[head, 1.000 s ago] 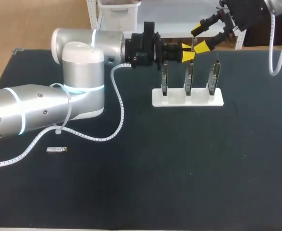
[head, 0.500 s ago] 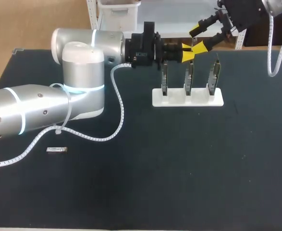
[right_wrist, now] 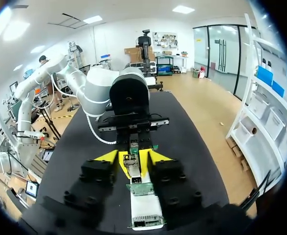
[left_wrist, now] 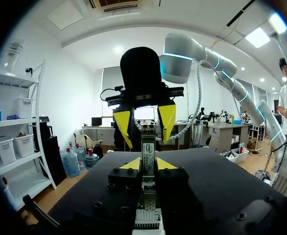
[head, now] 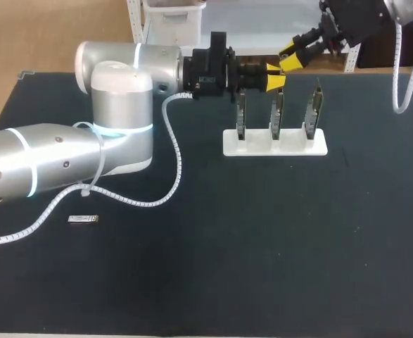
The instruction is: Pick up the optical module with the left hand, and insert it into the network port with the right hand.
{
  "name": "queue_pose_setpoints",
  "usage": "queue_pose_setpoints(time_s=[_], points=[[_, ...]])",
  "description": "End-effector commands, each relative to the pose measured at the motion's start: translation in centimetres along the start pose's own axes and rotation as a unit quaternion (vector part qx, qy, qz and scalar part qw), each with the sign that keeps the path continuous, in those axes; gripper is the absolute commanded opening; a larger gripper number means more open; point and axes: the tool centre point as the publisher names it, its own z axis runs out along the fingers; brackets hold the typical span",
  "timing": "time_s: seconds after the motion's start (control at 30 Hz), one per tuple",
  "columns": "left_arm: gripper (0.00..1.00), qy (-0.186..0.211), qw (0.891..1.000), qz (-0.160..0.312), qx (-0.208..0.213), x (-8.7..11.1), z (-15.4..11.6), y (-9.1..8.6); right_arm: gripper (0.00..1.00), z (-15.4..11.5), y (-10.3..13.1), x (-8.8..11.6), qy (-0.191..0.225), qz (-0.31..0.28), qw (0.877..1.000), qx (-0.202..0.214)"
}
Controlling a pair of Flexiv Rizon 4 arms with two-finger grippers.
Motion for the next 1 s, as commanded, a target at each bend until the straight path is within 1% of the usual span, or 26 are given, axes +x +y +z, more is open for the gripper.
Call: queue_pose_setpoints(time_s=[0.03,0.47,0.5,0.53,0.57,1.0], points=[[0.0,0.0,1.0,0.0,-0.001,0.01,0.05,-0.02,0.0,0.01,0.24,0.17,-0.001,0.001,1.0,0.004],[0.0,0.0,1.0,0.0,-0.001,0.01,0.05,-0.02,0.0,-0.14,-0.02,0.57,0.003,0.008,1.0,0.007],[0.24,0.0,1.0,0.0,-0.001,0.01,0.05,-0.02,0.0,-0.12,-0.02,0.6,0.003,0.008,1.0,0.007],[0.71,0.0,1.0,0.0,-0.001,0.01,0.05,-0.02,0.0,-0.11,-0.02,0.61,0.003,0.008,1.0,0.007],[1.0,0.0,1.0,0.0,-0.001,0.01,0.05,-0.02,0.0,-0.1,-0.02,0.61,0.003,0.008,1.0,0.007],[1.0,0.0,1.0,0.0,-0.001,0.01,0.05,-0.02,0.0,0.0,-0.26,0.64,0.0,0.009,1.0,0.004]])
